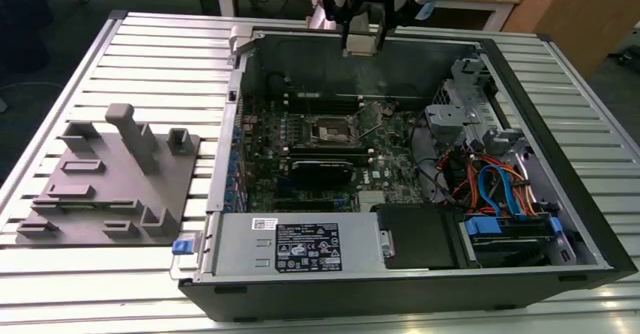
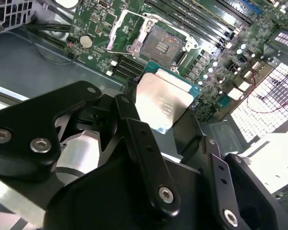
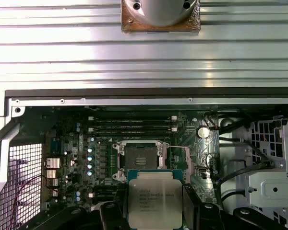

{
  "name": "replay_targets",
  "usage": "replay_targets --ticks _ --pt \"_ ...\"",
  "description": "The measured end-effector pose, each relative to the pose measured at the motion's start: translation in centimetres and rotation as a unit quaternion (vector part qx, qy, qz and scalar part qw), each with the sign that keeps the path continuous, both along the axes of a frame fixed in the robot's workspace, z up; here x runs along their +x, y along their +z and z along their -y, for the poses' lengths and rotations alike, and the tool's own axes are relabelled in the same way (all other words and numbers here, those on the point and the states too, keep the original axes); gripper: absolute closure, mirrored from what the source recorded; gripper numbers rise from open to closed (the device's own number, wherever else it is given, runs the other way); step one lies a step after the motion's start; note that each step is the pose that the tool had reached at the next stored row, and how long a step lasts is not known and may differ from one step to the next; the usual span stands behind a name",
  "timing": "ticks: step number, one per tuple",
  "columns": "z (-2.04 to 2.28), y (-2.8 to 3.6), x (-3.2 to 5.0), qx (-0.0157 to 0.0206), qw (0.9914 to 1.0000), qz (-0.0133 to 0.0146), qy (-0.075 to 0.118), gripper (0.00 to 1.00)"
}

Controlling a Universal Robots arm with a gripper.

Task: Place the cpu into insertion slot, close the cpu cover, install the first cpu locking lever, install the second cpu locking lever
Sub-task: 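Place the cpu into insertion slot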

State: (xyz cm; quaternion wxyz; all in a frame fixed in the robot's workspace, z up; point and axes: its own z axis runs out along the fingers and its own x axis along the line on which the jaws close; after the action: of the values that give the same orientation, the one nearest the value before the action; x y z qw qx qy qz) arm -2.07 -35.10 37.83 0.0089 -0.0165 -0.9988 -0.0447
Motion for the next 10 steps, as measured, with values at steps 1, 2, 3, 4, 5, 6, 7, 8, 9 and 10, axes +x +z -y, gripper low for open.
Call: replay_targets --ticks 1,2,3,4,5,6,7,8,9,10 --pt "0.0 0.0 0.0 -0.0001 0.99999 0.0 -0.005 0.46" --pt "0.0 -0.01 -0.01 -0.0002 0.99993 -0.0001 -0.011 0.46" --pt "0.0 -0.02 0.0 -0.0002 0.99981 -0.0001 -0.02 0.46" --pt "0.0 -0.04 0.0 -0.0002 0.99964 0.0 -0.027 0.46" --pt "0.0 -0.05 -0.02 -0.0002 0.9995 -0.0001 -0.032 0.46" --pt "0.0 -0.04 -0.03 -0.0002 0.99947 0.0 -0.032 0.46" --pt "0.0 -0.05 -0.03 -0.0002 0.99947 0.0 -0.032 0.46" --pt "0.0 -0.05 -0.04 -0.0002 0.99947 0.0 -0.033 0.46" --pt "0.0 -0.05 -0.04 -0.0002 0.99947 0.0 -0.033 0.46" --pt "0.0 -0.05 -0.04 -0.0002 0.99947 0.0 -0.033 0.46"
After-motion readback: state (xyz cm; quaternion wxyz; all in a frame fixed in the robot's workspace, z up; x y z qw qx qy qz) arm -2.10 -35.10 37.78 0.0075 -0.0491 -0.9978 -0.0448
